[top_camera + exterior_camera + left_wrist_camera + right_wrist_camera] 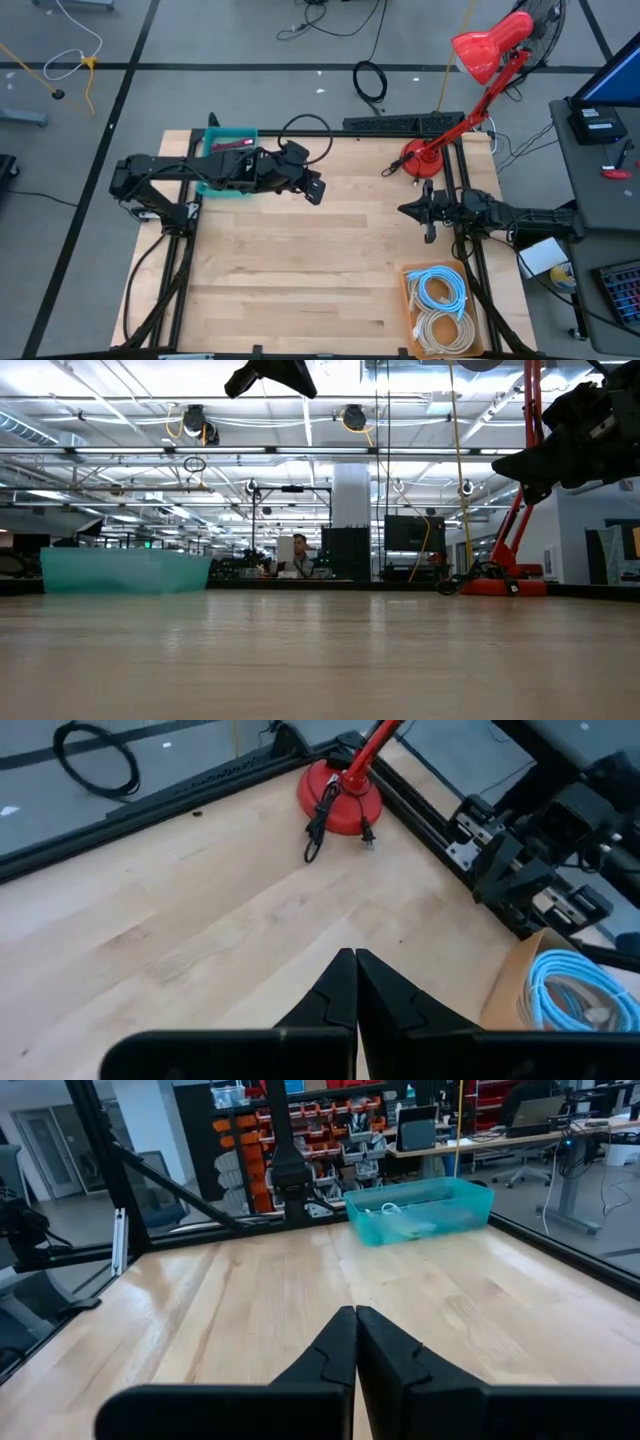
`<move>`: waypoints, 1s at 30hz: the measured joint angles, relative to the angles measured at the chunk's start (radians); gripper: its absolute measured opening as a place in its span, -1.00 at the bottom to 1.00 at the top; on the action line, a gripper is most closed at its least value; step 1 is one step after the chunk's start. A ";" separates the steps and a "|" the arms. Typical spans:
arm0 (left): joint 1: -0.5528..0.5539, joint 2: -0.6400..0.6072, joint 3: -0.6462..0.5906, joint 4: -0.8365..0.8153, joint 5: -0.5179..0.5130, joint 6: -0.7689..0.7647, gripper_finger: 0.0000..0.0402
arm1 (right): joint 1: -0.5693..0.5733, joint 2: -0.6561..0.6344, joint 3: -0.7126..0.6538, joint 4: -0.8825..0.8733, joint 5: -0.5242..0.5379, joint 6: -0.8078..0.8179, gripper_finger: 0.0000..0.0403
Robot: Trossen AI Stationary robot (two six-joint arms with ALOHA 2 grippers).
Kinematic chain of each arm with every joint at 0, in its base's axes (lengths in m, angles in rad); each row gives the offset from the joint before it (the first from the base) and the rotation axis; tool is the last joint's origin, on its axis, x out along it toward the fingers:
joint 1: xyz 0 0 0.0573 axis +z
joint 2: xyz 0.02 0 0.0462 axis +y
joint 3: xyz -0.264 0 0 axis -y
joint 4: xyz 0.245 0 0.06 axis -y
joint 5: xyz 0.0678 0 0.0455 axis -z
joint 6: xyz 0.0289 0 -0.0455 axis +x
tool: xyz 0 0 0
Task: Pick & Place USB Port
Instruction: Return to Home Position
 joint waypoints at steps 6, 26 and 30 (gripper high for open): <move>-0.022 -0.086 -0.112 0.166 0.023 0.063 -1.00 | 0.000 0.000 0.000 0.001 0.000 0.000 -1.00; -0.085 -0.964 -1.198 0.852 0.071 0.082 -1.00 | 0.000 0.000 0.000 0.006 0.003 0.000 -1.00; -0.086 -1.121 -1.277 0.856 0.166 0.234 -1.00 | 0.000 0.000 0.000 0.006 0.003 0.000 -1.00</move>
